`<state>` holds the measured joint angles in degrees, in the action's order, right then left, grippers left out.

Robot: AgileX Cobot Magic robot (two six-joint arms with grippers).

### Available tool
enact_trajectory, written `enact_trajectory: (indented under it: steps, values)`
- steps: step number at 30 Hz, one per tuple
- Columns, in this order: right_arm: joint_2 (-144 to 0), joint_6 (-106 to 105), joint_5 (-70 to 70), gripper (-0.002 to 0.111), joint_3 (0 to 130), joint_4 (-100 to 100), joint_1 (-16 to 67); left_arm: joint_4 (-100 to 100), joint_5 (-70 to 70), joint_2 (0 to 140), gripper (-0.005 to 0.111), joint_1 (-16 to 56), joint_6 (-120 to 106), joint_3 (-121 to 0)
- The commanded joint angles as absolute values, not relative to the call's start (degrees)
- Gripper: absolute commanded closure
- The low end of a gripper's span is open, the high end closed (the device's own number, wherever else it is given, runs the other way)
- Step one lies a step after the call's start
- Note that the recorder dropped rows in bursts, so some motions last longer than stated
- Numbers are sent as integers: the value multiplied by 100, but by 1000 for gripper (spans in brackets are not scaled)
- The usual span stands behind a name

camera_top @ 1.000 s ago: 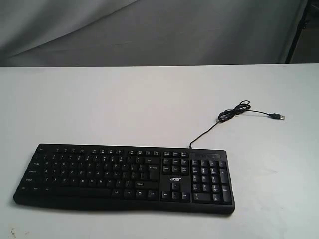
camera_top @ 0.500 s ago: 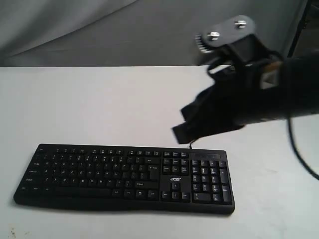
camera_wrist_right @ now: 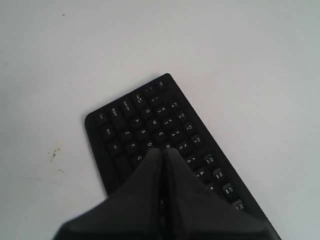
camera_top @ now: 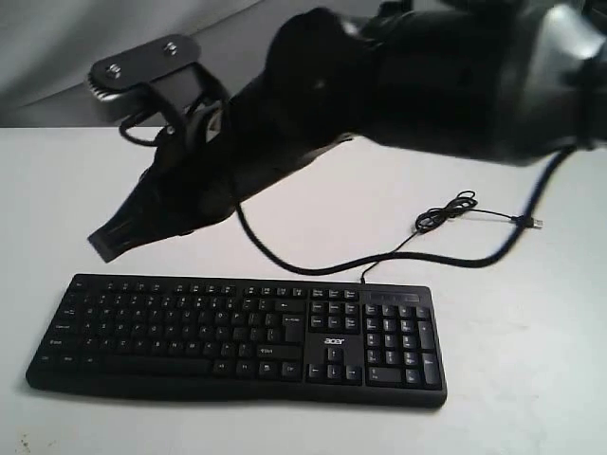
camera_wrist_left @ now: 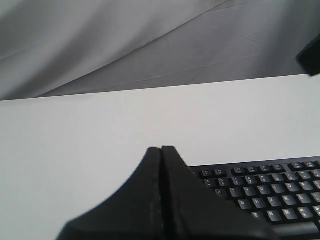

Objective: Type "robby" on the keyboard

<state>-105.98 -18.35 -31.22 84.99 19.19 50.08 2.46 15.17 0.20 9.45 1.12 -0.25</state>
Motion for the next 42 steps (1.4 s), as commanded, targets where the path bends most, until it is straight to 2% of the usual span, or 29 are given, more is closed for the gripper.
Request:
enact_trajectory:
  steps: [1, 16, 24, 42]
  values:
    - [-11415, -2141, -3234, 108, 9025, 1975, 5084, 274, 1476, 0, 107, 982, 128, 0]
    - [-12727, -2654, -2715, 108, 9468, 2416, 5100, 274, 1476, 0, 107, 982, 128, 0]
    - [-13057, -2711, -2754, 108, 9946, 2373, 5260, 274, 1476, 0, 107, 982, 128, 0]
    - [-13358, -2675, -2334, 108, 9946, 2072, 5260, 274, 1476, 0, 107, 982, 128, 0]
